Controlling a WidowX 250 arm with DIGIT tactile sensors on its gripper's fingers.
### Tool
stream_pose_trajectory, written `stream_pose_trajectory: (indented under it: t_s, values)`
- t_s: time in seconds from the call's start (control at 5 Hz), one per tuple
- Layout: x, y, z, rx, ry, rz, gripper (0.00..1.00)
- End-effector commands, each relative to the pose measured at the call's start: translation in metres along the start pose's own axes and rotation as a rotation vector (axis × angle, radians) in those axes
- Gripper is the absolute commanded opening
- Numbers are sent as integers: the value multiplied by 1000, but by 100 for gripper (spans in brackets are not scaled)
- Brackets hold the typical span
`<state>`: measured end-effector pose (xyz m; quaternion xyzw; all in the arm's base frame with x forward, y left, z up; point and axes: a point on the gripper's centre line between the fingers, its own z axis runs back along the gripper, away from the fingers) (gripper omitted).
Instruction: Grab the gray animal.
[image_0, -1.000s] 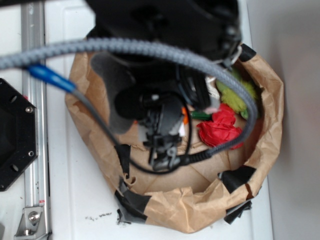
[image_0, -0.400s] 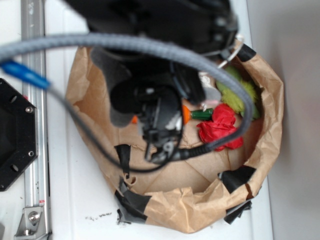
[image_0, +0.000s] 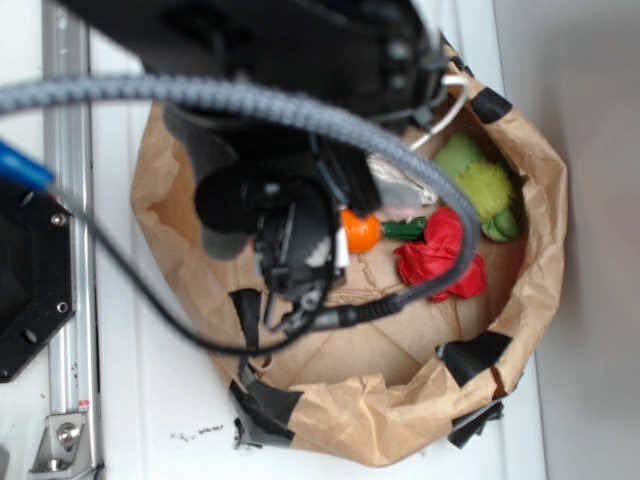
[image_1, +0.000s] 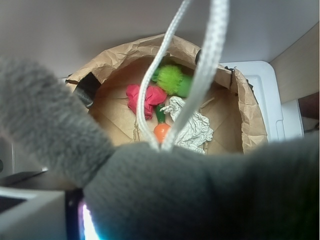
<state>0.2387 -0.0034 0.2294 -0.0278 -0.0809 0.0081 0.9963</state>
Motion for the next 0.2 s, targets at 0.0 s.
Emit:
stream_pose_trajectory:
  t_s: [0.0]
  values:
    - [-5,5,7,-15,-25,18,0]
